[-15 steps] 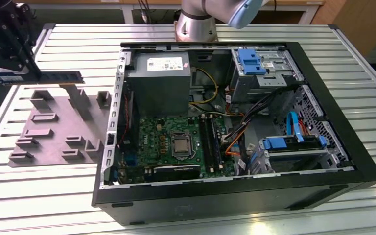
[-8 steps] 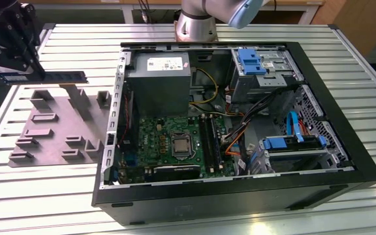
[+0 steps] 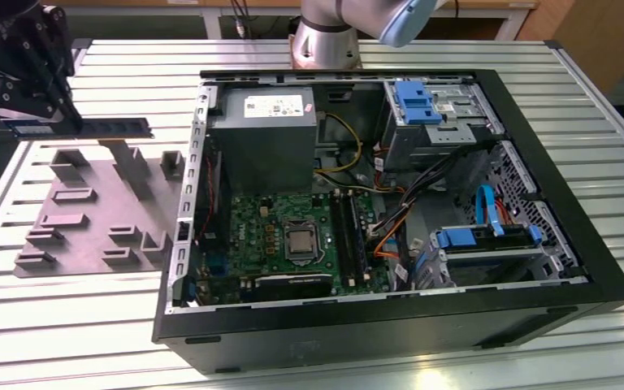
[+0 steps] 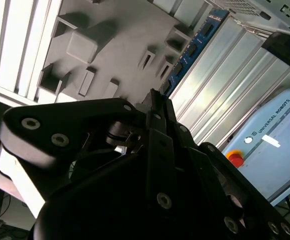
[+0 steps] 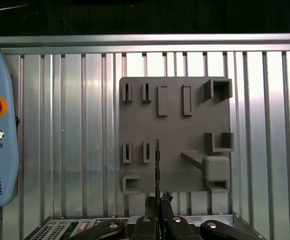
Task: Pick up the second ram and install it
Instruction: 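Pick up the second ram and move it above second insertion slot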
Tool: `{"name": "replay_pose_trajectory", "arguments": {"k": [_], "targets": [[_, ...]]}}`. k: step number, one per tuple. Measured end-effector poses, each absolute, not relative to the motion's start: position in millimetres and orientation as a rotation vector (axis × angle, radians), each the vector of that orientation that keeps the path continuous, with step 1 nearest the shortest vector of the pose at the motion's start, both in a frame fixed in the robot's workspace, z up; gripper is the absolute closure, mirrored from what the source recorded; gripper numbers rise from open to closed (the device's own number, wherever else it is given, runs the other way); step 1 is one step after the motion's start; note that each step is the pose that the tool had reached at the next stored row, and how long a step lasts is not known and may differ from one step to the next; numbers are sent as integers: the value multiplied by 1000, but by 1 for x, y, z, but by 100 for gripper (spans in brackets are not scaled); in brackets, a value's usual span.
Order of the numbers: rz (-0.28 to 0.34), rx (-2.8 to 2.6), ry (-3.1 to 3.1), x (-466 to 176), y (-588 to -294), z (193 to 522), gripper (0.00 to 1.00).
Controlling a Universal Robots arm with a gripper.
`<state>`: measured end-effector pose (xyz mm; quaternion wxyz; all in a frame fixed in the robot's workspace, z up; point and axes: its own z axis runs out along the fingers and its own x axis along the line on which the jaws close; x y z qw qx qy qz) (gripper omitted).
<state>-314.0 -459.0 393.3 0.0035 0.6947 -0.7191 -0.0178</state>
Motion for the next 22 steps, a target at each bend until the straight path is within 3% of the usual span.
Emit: {"name": "replay_pose_trajectory", "arguments": {"k": [22], "targets": [[-56, 2178, -2254, -296, -459, 393, 86]]}}
